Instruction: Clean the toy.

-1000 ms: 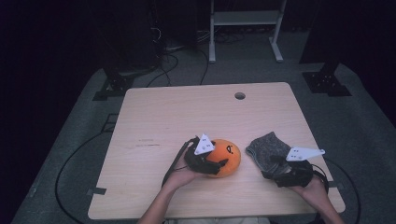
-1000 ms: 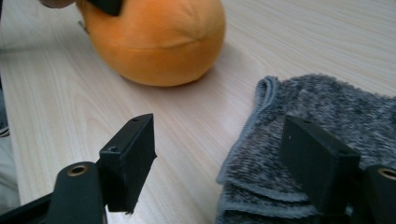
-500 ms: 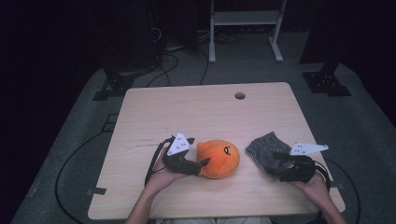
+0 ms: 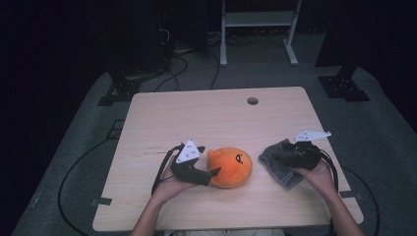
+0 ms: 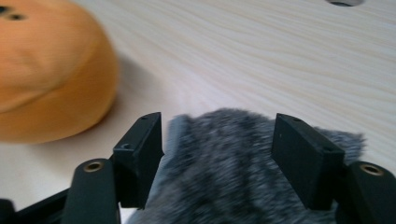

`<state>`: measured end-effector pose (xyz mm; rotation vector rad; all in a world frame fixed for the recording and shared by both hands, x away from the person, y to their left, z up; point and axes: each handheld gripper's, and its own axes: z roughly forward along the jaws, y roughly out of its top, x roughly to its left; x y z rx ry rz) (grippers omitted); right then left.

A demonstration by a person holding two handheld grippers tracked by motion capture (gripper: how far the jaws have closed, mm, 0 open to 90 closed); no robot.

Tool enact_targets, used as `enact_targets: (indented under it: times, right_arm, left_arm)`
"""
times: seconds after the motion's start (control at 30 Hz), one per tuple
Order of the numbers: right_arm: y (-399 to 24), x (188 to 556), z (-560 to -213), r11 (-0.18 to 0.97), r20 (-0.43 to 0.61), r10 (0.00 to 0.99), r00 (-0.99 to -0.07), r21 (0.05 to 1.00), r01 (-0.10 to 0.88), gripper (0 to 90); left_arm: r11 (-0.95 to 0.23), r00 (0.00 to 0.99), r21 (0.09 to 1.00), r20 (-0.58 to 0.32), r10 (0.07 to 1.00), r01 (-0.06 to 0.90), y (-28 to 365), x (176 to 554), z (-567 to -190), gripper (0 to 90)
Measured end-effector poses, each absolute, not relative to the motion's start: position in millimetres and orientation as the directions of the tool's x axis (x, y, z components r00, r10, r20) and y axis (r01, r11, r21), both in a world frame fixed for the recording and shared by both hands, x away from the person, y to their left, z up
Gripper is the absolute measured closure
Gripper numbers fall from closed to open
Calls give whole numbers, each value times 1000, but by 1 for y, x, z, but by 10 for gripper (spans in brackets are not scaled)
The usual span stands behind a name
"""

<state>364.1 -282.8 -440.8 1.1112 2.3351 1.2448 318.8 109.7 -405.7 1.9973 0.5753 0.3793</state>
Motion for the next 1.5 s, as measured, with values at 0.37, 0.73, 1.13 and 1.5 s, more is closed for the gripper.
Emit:
enact_targets:
  times: [0.37, 0.73, 1.13, 1.5]
  right_arm:
    - [-266, 374, -458, 412, 59, 759, -648, 728, 548, 498]
    - [-254, 371, -473, 439, -2, 791, -611, 698, 566, 585]
    - [-271, 351, -467, 445, 3, 784, -620, 695, 566, 786]
    - [-234, 297, -412, 393, -95, 616, -782, 897, 201, 787]
  left_arm:
    - [-400, 843, 887, 23, 537, 231, 106, 318, -406, 103]
    - [-404, 845, 886, 25, 535, 229, 106, 320, -407, 98]
    - [-477, 866, 843, 27, 499, 248, 99, 319, -416, 252]
    - [-445, 849, 855, 10, 528, 267, 93, 325, -429, 446]
